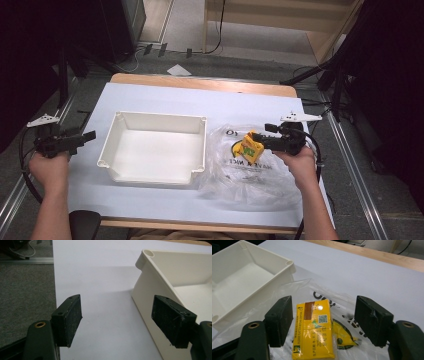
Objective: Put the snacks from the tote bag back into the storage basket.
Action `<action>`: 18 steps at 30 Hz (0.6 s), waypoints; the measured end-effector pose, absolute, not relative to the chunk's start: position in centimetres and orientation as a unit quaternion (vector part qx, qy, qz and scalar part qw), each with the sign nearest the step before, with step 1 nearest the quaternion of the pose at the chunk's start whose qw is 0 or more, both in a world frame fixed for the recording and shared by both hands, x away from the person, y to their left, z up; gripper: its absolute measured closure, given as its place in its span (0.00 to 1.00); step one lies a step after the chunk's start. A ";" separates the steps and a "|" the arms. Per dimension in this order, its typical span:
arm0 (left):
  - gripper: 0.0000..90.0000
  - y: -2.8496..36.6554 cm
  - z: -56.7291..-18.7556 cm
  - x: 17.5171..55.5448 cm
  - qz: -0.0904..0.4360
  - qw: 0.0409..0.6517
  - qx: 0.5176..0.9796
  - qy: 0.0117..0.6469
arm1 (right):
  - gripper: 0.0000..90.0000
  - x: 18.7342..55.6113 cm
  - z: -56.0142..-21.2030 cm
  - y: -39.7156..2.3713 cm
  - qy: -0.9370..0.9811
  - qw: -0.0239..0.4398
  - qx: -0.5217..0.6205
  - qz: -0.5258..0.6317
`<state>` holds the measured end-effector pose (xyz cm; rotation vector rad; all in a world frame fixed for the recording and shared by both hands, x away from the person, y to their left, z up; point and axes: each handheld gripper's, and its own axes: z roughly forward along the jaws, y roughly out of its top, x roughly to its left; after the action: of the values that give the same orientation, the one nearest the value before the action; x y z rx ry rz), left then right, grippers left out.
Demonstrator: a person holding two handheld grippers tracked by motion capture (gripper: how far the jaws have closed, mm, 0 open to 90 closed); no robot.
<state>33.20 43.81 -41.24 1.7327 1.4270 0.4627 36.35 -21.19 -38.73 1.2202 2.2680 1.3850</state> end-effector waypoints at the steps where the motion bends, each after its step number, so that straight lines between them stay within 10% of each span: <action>1: 0.28 43.8 -41.2 33.2 0.184 0.412 0.689 0.567 | 0.37 36.3 -38.7 -21.2 0.771 0.108 0.415 0.471; 18: 0.26 43.8 -41.4 33.6 0.178 0.417 0.679 0.577 | 0.39 36.5 -38.5 -21.3 0.780 0.068 0.417 0.462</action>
<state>33.61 43.82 -41.42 1.7048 1.4480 0.4465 36.54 -21.26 -38.49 1.2576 2.3496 1.3909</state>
